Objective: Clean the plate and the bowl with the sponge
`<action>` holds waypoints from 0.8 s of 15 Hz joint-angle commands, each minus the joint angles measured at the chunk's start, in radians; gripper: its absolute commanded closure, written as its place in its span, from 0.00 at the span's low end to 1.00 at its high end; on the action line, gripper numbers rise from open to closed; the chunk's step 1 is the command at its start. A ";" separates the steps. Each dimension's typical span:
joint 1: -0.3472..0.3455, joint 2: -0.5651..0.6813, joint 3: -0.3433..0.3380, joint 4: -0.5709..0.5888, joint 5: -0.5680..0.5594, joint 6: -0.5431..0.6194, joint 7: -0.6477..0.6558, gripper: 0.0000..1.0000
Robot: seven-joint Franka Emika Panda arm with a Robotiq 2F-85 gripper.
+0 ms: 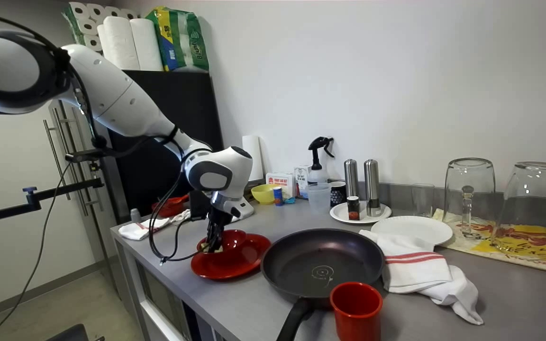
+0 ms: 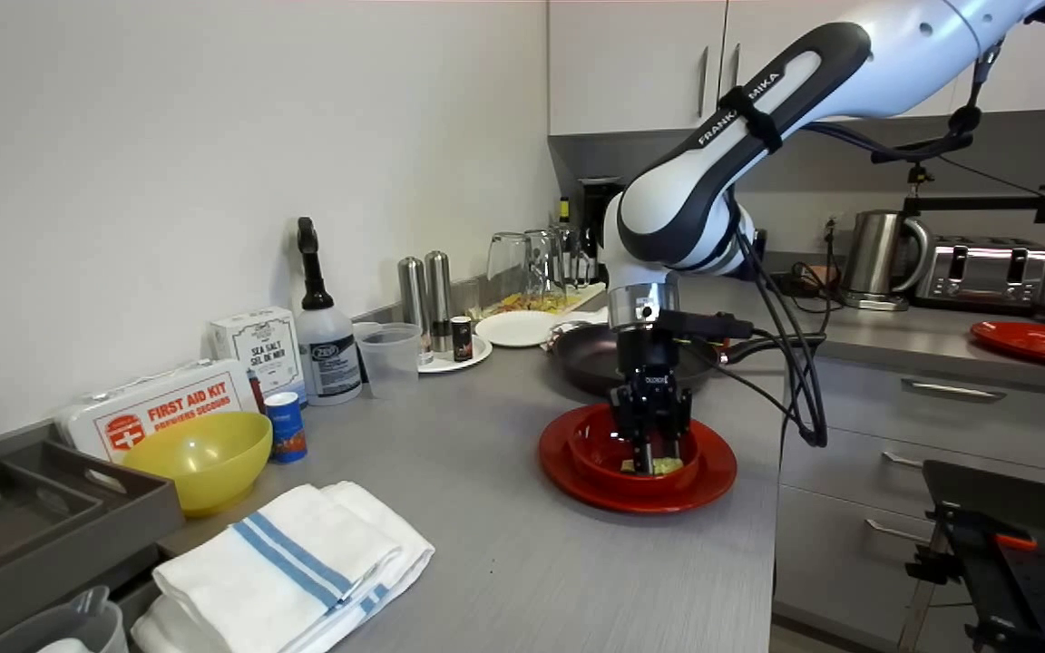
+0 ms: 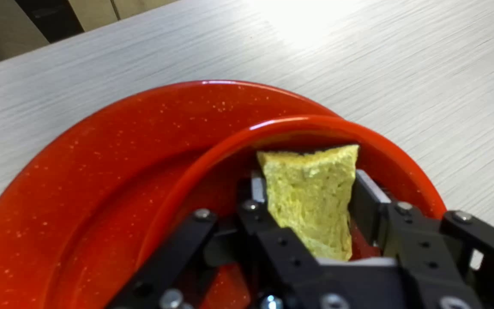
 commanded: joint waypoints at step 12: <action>0.134 -0.012 -0.108 -0.110 -0.356 0.491 0.123 0.75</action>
